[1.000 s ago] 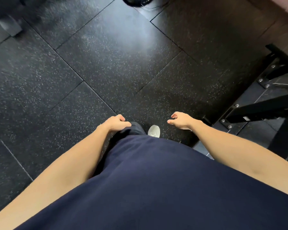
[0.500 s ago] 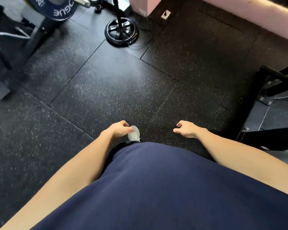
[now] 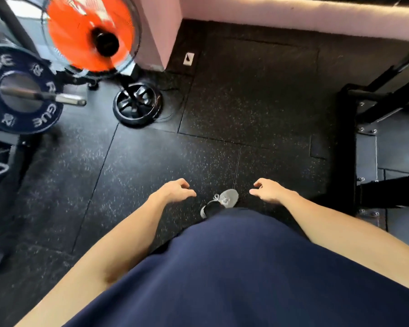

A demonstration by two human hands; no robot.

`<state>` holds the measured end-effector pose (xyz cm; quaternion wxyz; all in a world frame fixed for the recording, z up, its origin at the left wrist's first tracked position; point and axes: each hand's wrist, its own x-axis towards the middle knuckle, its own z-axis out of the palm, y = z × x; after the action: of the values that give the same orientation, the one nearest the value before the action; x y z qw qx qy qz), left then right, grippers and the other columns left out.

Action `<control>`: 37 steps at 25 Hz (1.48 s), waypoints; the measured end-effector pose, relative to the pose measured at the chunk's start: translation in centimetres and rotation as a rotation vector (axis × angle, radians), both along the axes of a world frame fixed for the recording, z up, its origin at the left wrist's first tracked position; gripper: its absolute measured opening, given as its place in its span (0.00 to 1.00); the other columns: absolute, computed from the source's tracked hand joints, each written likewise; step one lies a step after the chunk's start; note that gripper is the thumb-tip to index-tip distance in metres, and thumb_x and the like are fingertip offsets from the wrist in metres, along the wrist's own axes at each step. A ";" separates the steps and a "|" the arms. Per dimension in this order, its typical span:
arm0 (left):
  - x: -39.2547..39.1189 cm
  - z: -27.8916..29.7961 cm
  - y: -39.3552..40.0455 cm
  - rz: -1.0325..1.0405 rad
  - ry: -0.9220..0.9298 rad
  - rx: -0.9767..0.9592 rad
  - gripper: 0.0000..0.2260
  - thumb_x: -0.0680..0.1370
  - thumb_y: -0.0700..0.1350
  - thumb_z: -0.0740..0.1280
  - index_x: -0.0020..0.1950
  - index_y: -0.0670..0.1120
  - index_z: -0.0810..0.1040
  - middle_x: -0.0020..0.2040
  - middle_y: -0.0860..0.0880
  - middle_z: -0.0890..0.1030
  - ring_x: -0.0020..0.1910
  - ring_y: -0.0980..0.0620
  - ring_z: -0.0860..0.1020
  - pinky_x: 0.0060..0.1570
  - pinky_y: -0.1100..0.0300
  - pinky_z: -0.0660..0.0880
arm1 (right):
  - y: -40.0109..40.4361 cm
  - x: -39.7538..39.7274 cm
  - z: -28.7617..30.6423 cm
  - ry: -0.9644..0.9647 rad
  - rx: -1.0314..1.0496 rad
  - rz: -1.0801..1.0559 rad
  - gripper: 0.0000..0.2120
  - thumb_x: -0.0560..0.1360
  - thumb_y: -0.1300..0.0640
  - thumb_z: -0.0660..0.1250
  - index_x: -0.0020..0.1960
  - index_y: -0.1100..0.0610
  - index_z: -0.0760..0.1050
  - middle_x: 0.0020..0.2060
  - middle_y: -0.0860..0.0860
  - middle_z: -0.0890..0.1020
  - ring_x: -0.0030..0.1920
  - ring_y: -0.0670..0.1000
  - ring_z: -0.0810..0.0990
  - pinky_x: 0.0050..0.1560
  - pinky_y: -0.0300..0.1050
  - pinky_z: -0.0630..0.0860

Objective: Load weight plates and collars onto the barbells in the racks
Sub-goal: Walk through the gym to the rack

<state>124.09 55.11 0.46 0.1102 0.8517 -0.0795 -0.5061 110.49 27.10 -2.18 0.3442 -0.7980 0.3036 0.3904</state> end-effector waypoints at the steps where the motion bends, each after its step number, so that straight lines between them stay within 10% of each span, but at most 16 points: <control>1: 2.4 -0.1 -1.3 -0.053 -0.005 0.011 0.25 0.75 0.59 0.67 0.69 0.51 0.71 0.65 0.47 0.76 0.57 0.48 0.75 0.58 0.56 0.71 | -0.8 1.3 0.0 0.008 -0.001 -0.052 0.25 0.77 0.46 0.64 0.71 0.54 0.67 0.67 0.55 0.74 0.63 0.56 0.74 0.64 0.52 0.70; 24: 21.0 0.8 -45.8 -1.614 0.047 -0.122 0.30 0.69 0.64 0.67 0.69 0.55 0.70 0.68 0.45 0.73 0.63 0.45 0.75 0.62 0.49 0.72 | -5.4 8.0 3.8 -0.038 -0.132 -1.579 0.28 0.76 0.47 0.66 0.71 0.57 0.66 0.68 0.58 0.71 0.66 0.57 0.73 0.66 0.48 0.68; 37: 5.0 16.4 -61.6 -1.604 0.053 -0.781 0.27 0.73 0.59 0.69 0.70 0.55 0.70 0.67 0.45 0.71 0.64 0.47 0.72 0.64 0.54 0.68 | -13.9 -2.1 18.3 -0.208 -0.685 -1.799 0.27 0.76 0.45 0.66 0.72 0.52 0.64 0.70 0.56 0.68 0.70 0.57 0.69 0.69 0.51 0.66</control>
<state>129.12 -6.47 16.85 0.0072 0.4297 -0.8158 -0.3871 108.40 13.18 16.09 0.2881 -0.3546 0.8664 -0.2014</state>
